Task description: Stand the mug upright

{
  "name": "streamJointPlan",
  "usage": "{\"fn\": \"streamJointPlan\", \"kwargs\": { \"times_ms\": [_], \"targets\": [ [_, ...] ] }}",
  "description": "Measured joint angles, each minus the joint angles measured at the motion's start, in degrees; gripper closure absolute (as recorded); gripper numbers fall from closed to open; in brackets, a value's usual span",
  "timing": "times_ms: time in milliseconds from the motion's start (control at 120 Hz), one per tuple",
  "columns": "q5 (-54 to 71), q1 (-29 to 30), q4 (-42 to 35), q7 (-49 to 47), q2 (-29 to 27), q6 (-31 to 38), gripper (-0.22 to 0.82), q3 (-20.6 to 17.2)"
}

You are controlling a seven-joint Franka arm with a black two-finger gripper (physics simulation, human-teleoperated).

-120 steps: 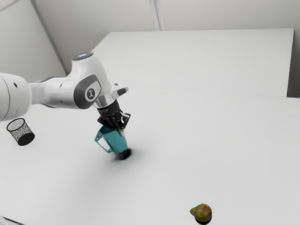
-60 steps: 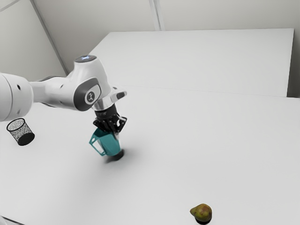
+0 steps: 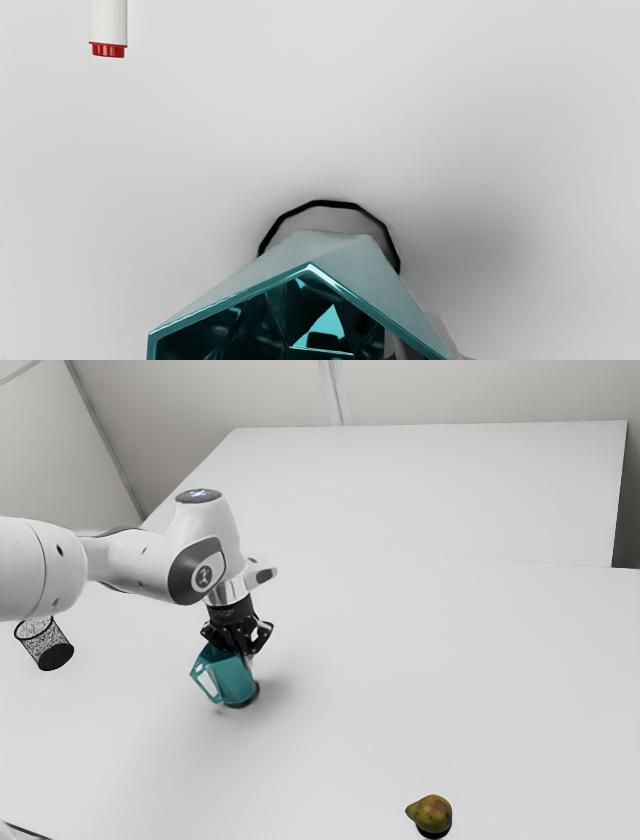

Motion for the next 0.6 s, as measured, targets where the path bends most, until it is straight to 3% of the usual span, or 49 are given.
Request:
{"fn": "streamJointPlan", "kwargs": {
  "times_ms": [367,600],
  "targets": [
    [1.36,-0.46,0.13,-1.19,1.14,-0.45,0.79,0.04],
    [1.25,-0.66,0.87,-1.03,1.14,-1.05,0.31,0.05]
  ]
}}
